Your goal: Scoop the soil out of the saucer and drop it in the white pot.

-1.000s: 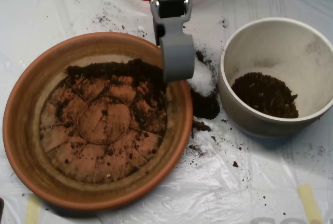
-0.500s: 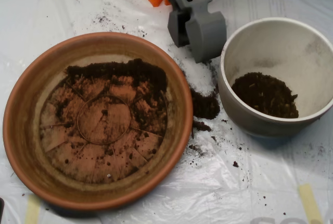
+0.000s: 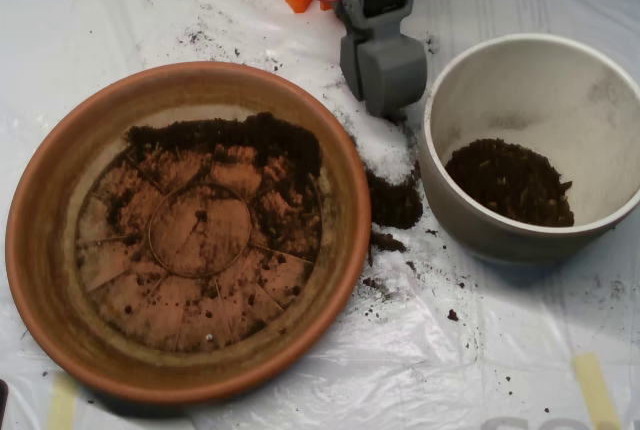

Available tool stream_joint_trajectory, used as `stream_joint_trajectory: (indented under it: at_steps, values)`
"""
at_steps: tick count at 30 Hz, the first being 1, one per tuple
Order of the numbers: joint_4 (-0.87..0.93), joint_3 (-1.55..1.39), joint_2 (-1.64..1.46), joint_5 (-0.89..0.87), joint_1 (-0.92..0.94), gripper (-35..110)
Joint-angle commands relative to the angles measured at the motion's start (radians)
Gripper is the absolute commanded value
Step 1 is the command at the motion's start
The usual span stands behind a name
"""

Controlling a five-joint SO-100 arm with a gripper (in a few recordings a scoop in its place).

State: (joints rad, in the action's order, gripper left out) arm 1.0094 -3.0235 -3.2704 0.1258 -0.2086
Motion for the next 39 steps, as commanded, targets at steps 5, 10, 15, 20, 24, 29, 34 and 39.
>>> stream_joint_trajectory:
  at_steps: [5, 10, 15, 20, 24, 29, 34, 39]
  values:
    - [-0.066, -0.06, -0.078, -0.037, 0.044, 1]
    - [-0.066, -0.06, -0.078, -0.051, 0.067, 3]
    - [-0.066, -0.06, -0.078, -0.057, 0.071, 7]
    - [-0.066, -0.06, -0.078, -0.058, 0.071, 2]
    - [-0.066, -0.06, -0.078, -0.058, 0.071, 1]
    - [-0.066, -0.06, -0.078, -0.058, 0.071, 1]
    - [-0.066, -0.06, -0.078, -0.058, 0.071, 0]
    - [-0.066, -0.06, -0.078, -0.058, 0.071, 0]
